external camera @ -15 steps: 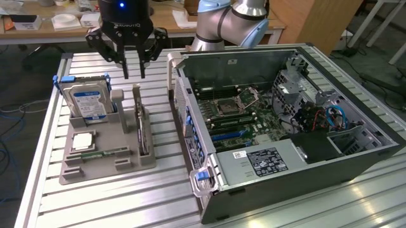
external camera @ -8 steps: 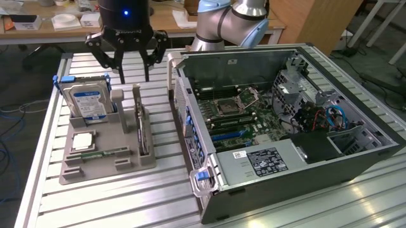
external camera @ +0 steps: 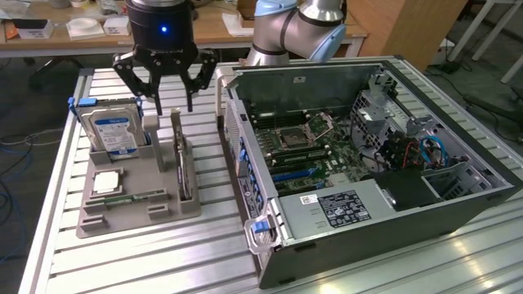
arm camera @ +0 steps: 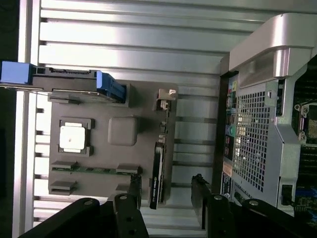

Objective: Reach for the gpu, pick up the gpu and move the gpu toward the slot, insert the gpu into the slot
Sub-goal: 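Pick up the gpu and move the gpu toward the slot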

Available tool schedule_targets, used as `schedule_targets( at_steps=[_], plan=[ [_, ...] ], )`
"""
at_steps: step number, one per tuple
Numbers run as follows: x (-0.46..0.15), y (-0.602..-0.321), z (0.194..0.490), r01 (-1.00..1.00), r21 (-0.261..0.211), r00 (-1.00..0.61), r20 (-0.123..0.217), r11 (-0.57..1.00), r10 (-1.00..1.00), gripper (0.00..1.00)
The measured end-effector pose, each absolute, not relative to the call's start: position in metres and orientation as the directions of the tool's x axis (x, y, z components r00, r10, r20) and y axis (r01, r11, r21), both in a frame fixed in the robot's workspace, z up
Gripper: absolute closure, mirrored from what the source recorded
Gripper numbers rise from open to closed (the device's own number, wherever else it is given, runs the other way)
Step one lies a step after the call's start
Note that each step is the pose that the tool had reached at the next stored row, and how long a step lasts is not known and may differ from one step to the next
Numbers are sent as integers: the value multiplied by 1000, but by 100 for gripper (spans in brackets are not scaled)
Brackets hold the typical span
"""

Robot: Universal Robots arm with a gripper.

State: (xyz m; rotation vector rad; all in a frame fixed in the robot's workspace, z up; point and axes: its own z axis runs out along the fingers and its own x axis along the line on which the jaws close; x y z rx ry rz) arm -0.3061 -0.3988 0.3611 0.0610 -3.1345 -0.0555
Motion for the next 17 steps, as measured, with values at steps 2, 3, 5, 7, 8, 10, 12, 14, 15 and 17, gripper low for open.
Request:
schedule_targets(
  at_steps=[2, 3, 5, 7, 8, 10, 12, 14, 15, 17],
  plan=[
    [-306, -399, 358, -39, 36, -999, 5, 999, -39, 47],
    [-306, -399, 356, -38, 36, -999, 5, 999, -39, 47],
    [-306, -399, 352, -38, 36, -999, 5, 999, -38, 47],
    [-306, -400, 348, -36, 36, -999, 5, 999, -37, 47],
    [-306, -400, 347, -35, 35, -999, 5, 999, -35, 47],
    [-306, -400, 343, -32, 35, -999, 4, 999, -32, 47],
    [-306, -400, 339, -32, 35, -999, 4, 999, -32, 47],
    [-306, -400, 336, -32, 35, -999, 4, 999, -32, 47],
    [-306, -400, 334, -32, 35, -999, 4, 999, -32, 47],
    [-306, -401, 330, -32, 35, -999, 4, 999, -32, 47]
  ],
)
